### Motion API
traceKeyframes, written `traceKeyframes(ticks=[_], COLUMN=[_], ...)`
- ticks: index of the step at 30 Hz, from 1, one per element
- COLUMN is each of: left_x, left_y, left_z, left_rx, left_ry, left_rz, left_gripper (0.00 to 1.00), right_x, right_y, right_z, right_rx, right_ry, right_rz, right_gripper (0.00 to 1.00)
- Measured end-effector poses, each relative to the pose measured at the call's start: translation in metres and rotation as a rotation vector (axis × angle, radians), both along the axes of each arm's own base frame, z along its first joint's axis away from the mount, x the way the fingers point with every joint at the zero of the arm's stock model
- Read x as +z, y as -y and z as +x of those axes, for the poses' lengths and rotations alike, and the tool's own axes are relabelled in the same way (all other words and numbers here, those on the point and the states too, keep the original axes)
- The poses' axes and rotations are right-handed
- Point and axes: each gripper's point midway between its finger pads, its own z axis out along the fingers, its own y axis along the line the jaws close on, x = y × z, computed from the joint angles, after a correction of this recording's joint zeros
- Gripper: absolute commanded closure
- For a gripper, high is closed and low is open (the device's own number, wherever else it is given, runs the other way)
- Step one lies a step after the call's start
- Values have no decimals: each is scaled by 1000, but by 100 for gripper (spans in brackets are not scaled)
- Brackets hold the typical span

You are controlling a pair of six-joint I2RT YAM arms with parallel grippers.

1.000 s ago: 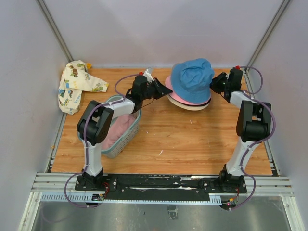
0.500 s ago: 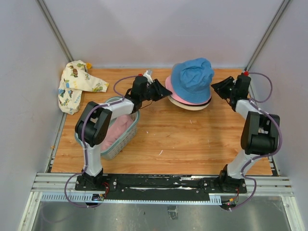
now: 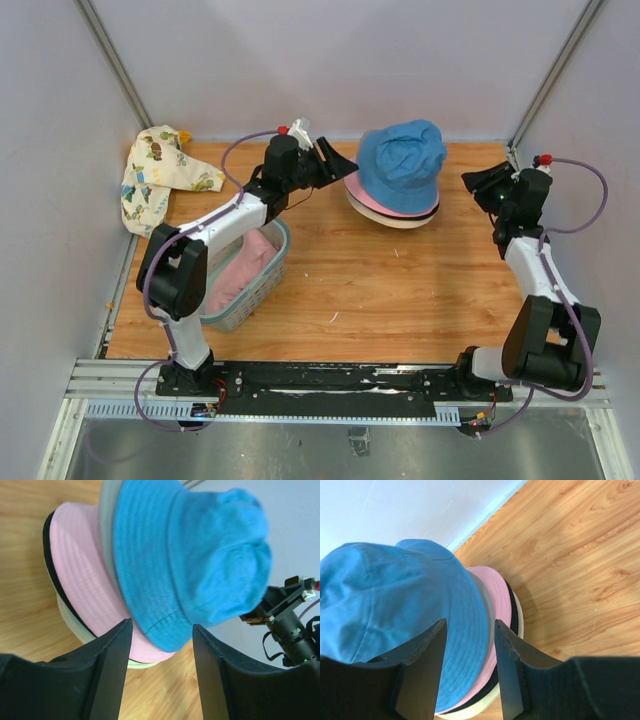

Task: Stack the hats
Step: Stack the hat on the hat, then adjust the hat in the bin.

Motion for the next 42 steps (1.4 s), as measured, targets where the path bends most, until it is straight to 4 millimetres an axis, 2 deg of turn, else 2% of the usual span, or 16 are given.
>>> traceKeyframes(ticks=[3, 5, 10, 14, 17, 19, 22, 24, 26, 28, 30, 32, 35, 37, 39, 42], left_x=[26, 41, 66, 62, 41, 29, 23, 37, 59, 79, 89, 83, 49, 16, -6, -21], left_y=[-8, -11, -14, -8, -12, -24, -57, -84, -108, -129, -144, -158, -177, -189, -199, -211], left_z=[-2, 0, 16, 34, 39, 40, 35, 23, 4, -19, -40, -58, -78, -92, -106, -126], left_rx=[13, 17, -5, -45, -47, -17, 86, 154, 218, 264, 295, 315, 329, 320, 304, 277], left_ry=[54, 86, 149, 160, 122, 96, 82, 117, 174, 232, 268, 271, 211, 141, 86, 35], left_rz=[-7, -15, -57, -87, -74, -36, 73, 140, 189, 221, 250, 299, 417, 513, 584, 659], left_gripper=[42, 41, 41, 42, 42, 41, 41, 40, 40, 40, 41, 42, 43, 43, 43, 43], right_x=[11, 12, -4, -12, 1, 18, 48, 63, 69, 66, 61, 59, 57, 56, 50, 39], right_y=[-4, -9, -22, -33, -42, -52, -80, -95, -110, -124, -144, -163, -189, -200, -208, -217], right_z=[-13, -21, -34, -43, -52, -61, -81, -89, -95, -99, -105, -110, -117, -118, -118, -114], right_rx=[8, 22, 62, 96, 122, 154, 237, 289, 334, 374, 431, 488, 552, 577, 592, 603], right_ry=[37, 49, 47, 46, 77, 117, 185, 221, 230, 212, 182, 168, 158, 157, 145, 116], right_rz=[-7, 2, 60, 103, 92, 60, -18, -56, -88, -115, -149, -182, -231, -253, -269, -292], right_gripper=[55, 55, 54, 54, 54, 53, 53, 53, 53, 53, 52, 52, 52, 52, 52, 51])
